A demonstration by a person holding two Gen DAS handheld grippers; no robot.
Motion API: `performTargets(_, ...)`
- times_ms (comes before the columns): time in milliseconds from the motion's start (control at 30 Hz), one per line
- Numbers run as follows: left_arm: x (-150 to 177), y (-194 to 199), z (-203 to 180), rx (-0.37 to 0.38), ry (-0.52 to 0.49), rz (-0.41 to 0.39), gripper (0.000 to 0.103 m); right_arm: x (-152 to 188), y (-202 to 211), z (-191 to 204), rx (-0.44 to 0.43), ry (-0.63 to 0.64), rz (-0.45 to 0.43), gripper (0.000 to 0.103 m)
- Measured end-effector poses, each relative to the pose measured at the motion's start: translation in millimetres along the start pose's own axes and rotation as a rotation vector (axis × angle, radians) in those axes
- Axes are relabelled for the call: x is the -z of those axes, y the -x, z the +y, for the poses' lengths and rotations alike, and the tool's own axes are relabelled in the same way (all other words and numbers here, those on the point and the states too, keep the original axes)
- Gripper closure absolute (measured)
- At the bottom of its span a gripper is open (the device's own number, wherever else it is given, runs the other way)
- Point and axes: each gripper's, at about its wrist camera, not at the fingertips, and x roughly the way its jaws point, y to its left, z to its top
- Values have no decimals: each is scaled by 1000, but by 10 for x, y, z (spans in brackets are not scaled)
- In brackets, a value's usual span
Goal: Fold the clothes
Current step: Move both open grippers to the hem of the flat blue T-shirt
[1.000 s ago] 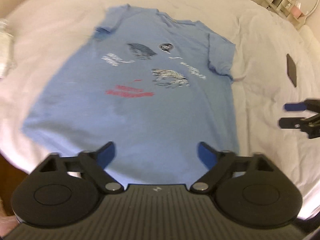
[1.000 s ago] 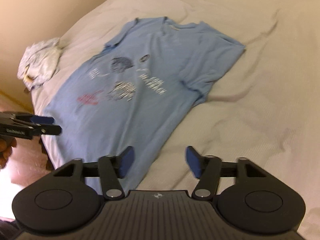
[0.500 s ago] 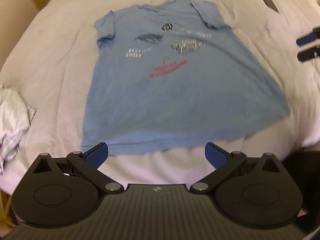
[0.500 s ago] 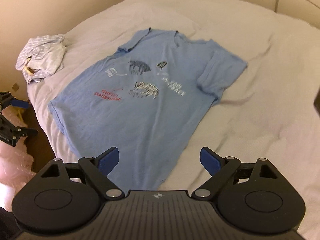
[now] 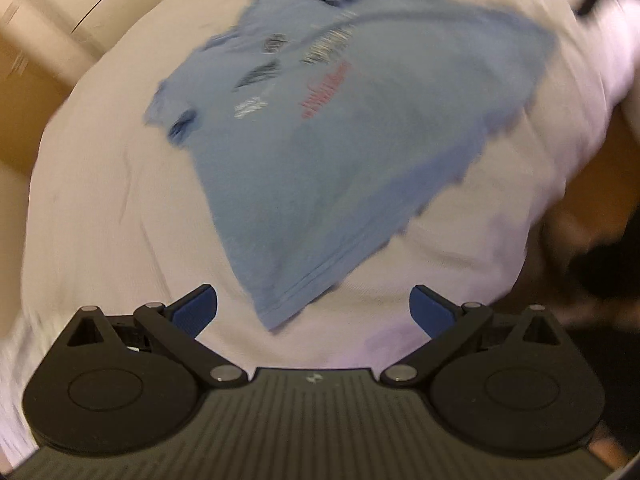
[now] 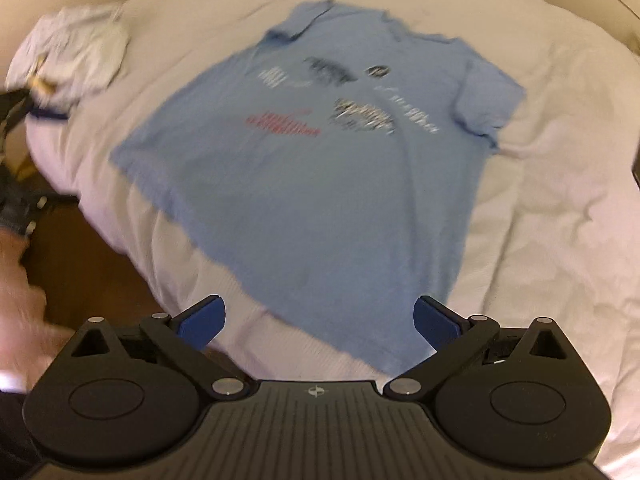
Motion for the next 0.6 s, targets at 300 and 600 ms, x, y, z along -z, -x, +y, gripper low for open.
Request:
performTargets(300, 189, -723, -101, -26, -317, -16, 22, 204, -362, 197, 59, 109, 11, 8)
performTargets(600, 231, -1007, -98, -110, -387, -103, 28, 420, -761, 338, 140, 272, -7, 21)
